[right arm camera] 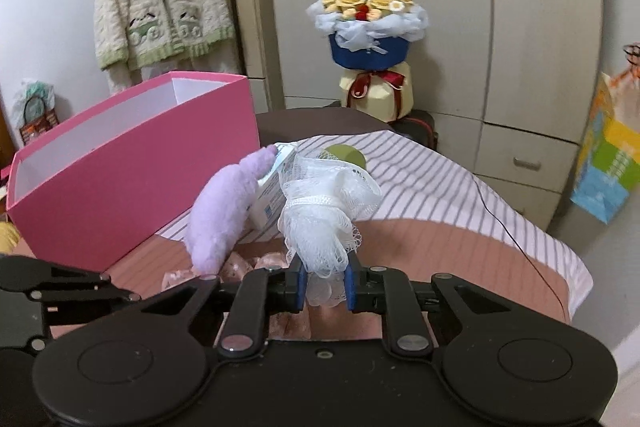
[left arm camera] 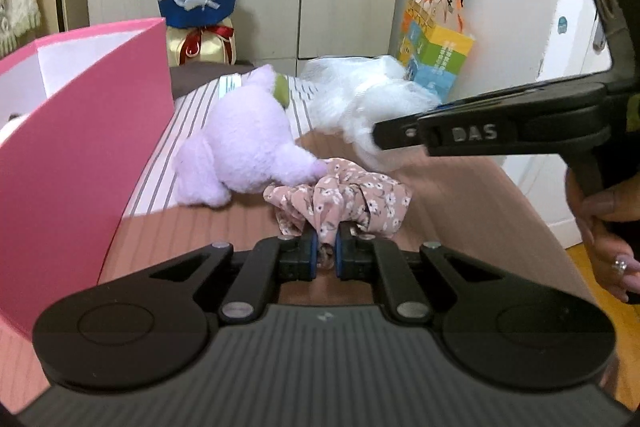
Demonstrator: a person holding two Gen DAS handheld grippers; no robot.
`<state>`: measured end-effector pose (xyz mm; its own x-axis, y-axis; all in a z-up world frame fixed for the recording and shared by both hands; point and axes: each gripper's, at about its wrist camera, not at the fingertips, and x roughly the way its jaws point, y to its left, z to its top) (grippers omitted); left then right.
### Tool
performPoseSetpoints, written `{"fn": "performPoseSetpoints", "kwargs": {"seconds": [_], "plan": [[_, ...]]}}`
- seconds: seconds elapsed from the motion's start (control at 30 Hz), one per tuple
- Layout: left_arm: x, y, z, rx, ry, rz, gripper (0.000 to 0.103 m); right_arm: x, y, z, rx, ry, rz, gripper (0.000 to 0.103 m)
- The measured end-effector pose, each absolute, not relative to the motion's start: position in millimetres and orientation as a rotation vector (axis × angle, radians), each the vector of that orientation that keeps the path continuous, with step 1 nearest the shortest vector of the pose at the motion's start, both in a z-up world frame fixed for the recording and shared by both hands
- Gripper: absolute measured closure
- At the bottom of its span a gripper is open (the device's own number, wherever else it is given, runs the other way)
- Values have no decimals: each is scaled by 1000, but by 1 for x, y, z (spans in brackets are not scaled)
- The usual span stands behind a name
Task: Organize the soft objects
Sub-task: 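Grasp the white mesh bath puff with the right gripper while the left gripper grasps the pink floral scrunchie, then carry the bath puff and scrunchie over the pink box with both grippers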
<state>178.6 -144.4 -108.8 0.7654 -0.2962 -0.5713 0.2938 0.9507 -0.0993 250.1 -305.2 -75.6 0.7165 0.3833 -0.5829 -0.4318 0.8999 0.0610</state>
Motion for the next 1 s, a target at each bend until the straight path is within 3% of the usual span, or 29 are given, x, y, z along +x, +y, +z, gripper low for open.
{"fn": "performPoseSetpoints", "kwargs": {"seconds": [1.0], "plan": [[118,-65,-68,-54,656,-438,97,137,-294,-71,-106,718,364,82]]}}
